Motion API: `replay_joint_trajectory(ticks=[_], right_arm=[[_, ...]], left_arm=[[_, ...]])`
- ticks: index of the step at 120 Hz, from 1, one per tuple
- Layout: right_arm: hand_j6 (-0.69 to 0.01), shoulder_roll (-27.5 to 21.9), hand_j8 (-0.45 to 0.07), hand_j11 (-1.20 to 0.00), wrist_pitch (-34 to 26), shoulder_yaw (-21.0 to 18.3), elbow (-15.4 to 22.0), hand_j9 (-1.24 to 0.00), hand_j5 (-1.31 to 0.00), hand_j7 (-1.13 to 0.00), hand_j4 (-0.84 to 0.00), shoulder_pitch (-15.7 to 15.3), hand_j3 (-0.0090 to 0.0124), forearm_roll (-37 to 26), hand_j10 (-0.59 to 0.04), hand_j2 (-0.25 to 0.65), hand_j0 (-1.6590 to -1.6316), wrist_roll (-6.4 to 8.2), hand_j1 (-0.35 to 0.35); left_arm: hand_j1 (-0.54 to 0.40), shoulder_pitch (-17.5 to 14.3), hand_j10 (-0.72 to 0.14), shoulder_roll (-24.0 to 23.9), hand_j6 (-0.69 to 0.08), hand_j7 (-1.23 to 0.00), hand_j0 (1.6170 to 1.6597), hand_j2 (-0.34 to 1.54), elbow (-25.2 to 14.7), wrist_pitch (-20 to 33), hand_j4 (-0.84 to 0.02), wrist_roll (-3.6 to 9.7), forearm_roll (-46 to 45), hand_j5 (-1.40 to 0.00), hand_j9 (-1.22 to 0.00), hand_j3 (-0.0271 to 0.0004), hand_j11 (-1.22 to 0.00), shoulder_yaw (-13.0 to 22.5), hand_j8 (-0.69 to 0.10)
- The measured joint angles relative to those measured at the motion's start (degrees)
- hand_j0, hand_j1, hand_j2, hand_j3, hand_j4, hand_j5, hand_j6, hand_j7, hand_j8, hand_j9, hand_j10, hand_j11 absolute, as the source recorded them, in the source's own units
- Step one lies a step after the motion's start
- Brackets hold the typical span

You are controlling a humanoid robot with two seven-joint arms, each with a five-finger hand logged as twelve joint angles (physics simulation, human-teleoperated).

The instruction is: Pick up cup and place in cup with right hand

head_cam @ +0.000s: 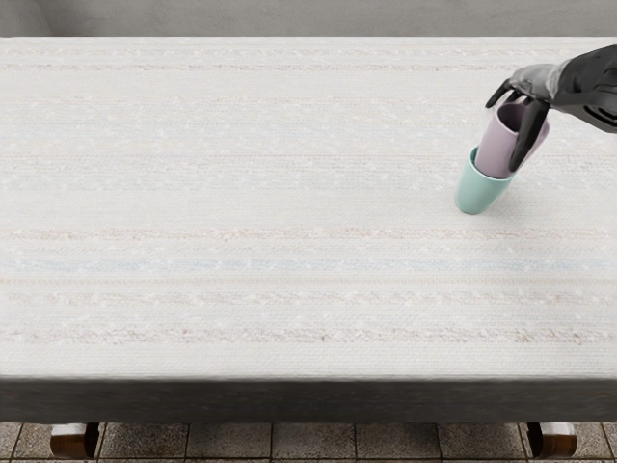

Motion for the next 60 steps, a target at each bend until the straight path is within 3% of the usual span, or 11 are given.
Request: replay_joint_trajectory(ticks=[24,60], right_arm=[[-0.053,0.51,-0.025,-0.17,-0.09,0.0,-1.01,-0.17,-0.19,-0.17,-0.065,-0.39,0.0,0.03,-0.06,-0.006,-1.6564,0.02,-0.266],[-0.016,0.61,-0.009,-0.04,-0.18,0.03,-1.1,-0.04,-0.04,-0.04,-0.018,-0.49,0.0,0.01,-0.016,-0.001,-1.6577,0.02,-0.331]], left_arm=[[0.349,0.0,0.0,0.0,-0.001,0.0,1.6581,0.0,0.0,0.0,0.0,0.0,0.0,0.0,0.0,0.0,0.0,0.0,0.0],[0.349,0.66,0.0,0.0,-0.001,0.0,1.6581,0.0,0.01,0.0,0.0,0.0,0.0,0.0,0.0,0.0,0.0,-0.03,-0.001]])
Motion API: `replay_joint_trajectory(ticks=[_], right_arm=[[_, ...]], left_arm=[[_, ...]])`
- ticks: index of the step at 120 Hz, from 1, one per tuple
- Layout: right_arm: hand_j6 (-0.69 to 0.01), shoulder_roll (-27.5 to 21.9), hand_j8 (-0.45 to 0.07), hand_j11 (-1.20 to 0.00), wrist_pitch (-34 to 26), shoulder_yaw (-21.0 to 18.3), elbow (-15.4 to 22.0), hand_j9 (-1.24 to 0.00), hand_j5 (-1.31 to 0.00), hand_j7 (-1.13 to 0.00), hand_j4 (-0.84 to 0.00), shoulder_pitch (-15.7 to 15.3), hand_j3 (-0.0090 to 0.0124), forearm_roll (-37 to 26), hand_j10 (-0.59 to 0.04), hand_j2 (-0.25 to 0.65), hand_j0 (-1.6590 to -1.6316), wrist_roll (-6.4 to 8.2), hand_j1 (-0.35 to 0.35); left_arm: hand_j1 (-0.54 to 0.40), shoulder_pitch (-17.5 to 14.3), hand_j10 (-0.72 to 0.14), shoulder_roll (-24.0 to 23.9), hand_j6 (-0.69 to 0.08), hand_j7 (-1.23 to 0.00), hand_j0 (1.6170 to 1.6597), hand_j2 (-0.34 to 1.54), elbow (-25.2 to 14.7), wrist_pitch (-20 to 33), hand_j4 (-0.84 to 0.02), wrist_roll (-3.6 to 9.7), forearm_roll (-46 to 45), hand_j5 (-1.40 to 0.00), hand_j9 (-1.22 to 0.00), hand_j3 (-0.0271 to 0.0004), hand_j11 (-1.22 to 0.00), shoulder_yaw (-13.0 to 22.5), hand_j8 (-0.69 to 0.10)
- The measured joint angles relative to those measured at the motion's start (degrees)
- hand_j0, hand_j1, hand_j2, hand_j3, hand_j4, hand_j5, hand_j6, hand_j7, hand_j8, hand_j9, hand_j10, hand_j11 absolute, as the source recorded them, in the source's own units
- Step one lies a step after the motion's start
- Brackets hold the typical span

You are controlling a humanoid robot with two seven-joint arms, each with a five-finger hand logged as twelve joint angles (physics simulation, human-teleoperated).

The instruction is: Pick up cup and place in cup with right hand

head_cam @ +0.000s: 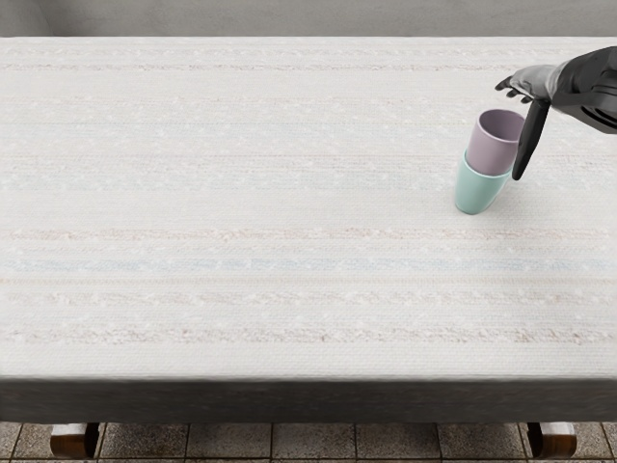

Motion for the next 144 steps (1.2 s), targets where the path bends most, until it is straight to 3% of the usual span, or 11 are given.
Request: replay_joint_trajectory(ticks=[10,31,49,61,81,99,121,144], right_arm=[[-0.012,0.03,-0.007,-0.03,0.03,0.7,0.11,-0.03,-0.03,-0.03,-0.013,0.08,0.0,0.02,-0.011,0.0,-1.6578,0.0,-0.337],[-0.008,2.53,-0.005,-0.01,0.51,6.23,0.26,-0.01,-0.01,-0.01,-0.007,-0.92,0.0,-0.07,-0.006,0.0,-1.658,0.0,-0.344],[-0.006,4.82,-0.004,-0.01,2.22,13.47,2.96,-0.01,-0.01,-0.01,-0.005,-3.73,0.0,0.15,-0.004,0.0,-1.658,0.0,-0.347],[-0.005,5.11,-0.004,0.0,4.01,21.07,7.55,0.0,0.0,0.0,-0.004,-7.63,0.0,0.7,-0.003,0.0,-1.658,0.0,-0.348],[-0.004,0.63,-0.003,0.0,4.86,30.14,20.64,0.0,0.0,0.0,-0.003,-13.14,0.0,5.35,-0.002,0.0,-1.658,0.0,-0.349],[-0.003,-1.74,-0.002,0.0,11.01,39.91,29.1,0.0,0.0,0.0,-0.002,-22.16,0.0,11.04,-0.001,0.0,-1.6581,0.0,-0.349],[-0.002,-3.01,-0.001,0.0,26.33,51.94,32.49,0.0,0.0,0.0,-0.001,-35.31,0.0,18.01,-0.001,0.0,-1.6581,0.0,-0.349],[-0.001,-8.27,-0.001,0.0,30.4,56.35,32.66,0.0,0.0,0.0,-0.001,-41.07,0.0,25.51,0.0,0.0,-1.6581,0.0,-0.349]], left_arm=[[0.349,0.85,0.0,0.0,-0.001,0.0,1.6581,0.0,0.0,0.0,0.0,0.0,0.0,0.0,0.0,0.0,0.0,-0.07,-0.001],[0.349,3.99,0.0,0.0,-0.001,0.0,1.6581,0.0,-0.01,0.0,0.0,0.0,0.0,0.0,0.0,0.0,0.0,-0.55,-0.001],[0.349,4.27,0.0,0.0,-0.001,0.0,1.6581,0.0,-0.05,0.0,0.0,0.0,0.0,0.0,0.0,0.0,0.0,-0.5,-0.001],[0.349,4.27,0.0,0.0,-0.001,0.0,1.6581,0.0,-0.04,0.0,0.0,0.0,0.0,0.0,0.0,0.0,0.0,-0.44,-0.001],[0.349,4.26,0.0,0.0,-0.001,0.0,1.6581,0.0,-0.03,0.0,0.0,0.0,0.0,0.0,0.0,0.0,0.0,-0.41,-0.001],[0.349,4.25,0.0,0.0,-0.001,0.0,1.6581,0.0,-0.03,0.0,0.0,0.0,0.0,0.0,0.0,0.0,0.0,-0.41,-0.001],[0.349,4.27,0.0,0.0,-0.001,0.0,1.6581,0.0,-0.02,0.0,0.0,0.0,0.0,0.0,0.0,0.0,0.0,-0.41,-0.001],[0.349,4.27,0.0,0.0,-0.001,0.0,1.6581,0.0,-0.03,0.0,0.0,0.0,0.0,0.0,0.0,0.0,0.0,-0.41,-0.001]])
